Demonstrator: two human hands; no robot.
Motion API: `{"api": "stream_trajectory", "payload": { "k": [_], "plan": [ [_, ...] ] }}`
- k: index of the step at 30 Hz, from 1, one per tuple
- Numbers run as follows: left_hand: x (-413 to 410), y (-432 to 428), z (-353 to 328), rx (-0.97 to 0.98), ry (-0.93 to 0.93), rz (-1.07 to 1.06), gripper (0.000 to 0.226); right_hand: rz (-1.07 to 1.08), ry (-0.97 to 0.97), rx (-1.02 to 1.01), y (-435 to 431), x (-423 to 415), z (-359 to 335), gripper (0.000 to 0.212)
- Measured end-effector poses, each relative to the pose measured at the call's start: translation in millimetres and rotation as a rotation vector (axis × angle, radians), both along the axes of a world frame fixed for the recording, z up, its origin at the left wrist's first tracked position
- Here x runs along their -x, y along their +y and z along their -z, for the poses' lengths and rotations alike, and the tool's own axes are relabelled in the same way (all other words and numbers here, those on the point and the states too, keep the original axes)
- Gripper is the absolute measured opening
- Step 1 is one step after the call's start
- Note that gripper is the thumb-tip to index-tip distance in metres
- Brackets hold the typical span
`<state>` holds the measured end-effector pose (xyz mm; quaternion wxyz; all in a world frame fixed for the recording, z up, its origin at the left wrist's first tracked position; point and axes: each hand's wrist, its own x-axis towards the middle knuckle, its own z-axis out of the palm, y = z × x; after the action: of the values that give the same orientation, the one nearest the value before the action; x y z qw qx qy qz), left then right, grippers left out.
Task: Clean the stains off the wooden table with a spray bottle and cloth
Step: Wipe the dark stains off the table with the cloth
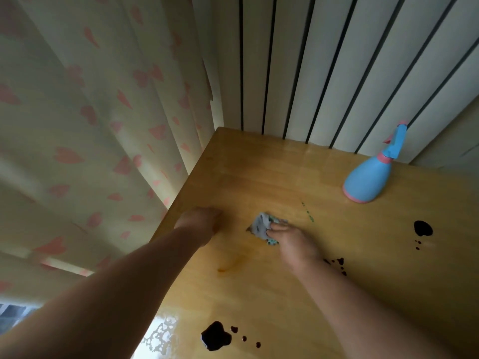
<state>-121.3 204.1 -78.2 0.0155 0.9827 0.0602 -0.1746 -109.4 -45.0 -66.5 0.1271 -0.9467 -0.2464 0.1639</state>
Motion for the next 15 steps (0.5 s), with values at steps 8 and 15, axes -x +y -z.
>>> {"api": "stream_trajectory", "payload": {
  "k": [8, 15],
  "plan": [
    [-2, 1, -2, -0.001, 0.008, 0.015, 0.059, 0.028, -0.072, -0.056, 27, 49, 16, 0.057],
    [-1, 0, -2, -0.005, 0.006, 0.008, 0.062, 0.261, -0.086, -0.211, 34, 25, -14, 0.038]
  ]
}}
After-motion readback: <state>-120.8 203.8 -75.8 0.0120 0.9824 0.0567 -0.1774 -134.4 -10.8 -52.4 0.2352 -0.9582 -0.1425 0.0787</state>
